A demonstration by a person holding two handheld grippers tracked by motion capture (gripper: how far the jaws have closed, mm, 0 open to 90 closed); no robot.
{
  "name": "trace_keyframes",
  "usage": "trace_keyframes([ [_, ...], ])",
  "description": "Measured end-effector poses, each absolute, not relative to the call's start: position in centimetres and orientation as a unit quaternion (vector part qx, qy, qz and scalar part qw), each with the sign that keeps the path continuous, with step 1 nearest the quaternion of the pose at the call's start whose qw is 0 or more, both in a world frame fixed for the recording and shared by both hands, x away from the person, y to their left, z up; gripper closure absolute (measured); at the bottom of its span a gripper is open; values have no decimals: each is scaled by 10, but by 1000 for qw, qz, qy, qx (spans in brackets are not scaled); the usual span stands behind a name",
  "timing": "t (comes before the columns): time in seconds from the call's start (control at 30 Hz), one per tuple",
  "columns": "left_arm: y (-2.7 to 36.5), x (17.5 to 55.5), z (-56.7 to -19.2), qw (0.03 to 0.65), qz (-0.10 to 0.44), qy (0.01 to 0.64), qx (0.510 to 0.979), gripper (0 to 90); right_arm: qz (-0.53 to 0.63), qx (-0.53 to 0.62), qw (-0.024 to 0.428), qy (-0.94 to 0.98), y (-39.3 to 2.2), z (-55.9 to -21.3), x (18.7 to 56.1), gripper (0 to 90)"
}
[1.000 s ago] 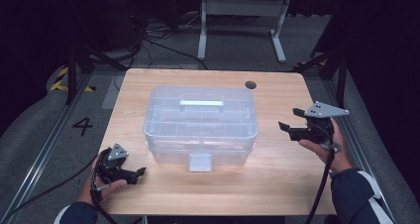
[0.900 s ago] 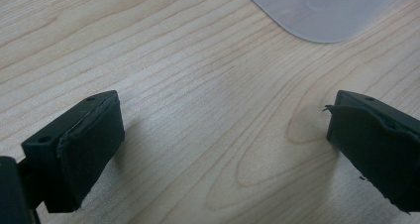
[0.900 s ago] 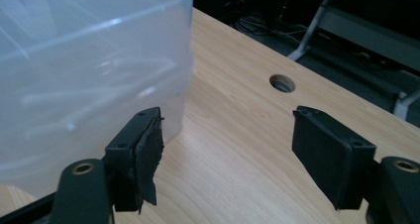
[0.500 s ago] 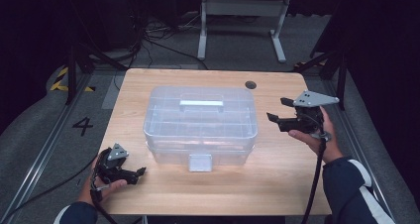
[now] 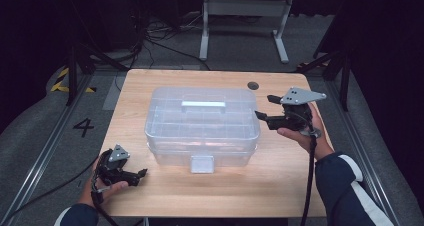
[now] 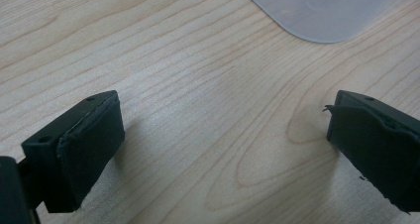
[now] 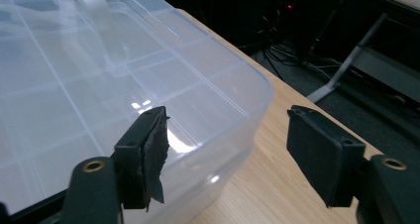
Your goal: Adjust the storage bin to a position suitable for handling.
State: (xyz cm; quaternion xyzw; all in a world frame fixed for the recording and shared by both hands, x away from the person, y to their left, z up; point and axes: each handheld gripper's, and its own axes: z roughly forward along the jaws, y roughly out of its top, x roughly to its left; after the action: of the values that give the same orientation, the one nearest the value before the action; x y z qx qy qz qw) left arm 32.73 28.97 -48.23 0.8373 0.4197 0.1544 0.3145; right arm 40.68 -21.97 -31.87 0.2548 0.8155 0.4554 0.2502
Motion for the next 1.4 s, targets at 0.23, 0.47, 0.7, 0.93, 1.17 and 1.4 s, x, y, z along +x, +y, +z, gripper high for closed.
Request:
trace_keyframes([
  [0.23, 290, 327, -482, 315, 154, 420, 837, 17, 462, 240, 238, 820, -204, -319, 409, 350],
  [0.47, 290, 327, -482, 315, 155, 420, 837, 17, 465, 227, 229, 825, -185, -318, 412, 359],
  [0.7, 290, 327, -482, 315, 155, 421, 836, 17, 462, 215, 223, 831, -171, -316, 412, 396],
  [0.93, 290, 327, -482, 315, 155, 420, 837, 17, 460, 201, 219, 837, -158, -312, 412, 436],
  [1.17, 290, 327, -482, 315, 155, 421, 837, 17, 462, 186, 208, 842, -146, -311, 415, 470],
  [1.4, 290, 327, -482, 315, 155, 420, 837, 17, 459, 176, 201, 847, -137, -310, 418, 504],
])
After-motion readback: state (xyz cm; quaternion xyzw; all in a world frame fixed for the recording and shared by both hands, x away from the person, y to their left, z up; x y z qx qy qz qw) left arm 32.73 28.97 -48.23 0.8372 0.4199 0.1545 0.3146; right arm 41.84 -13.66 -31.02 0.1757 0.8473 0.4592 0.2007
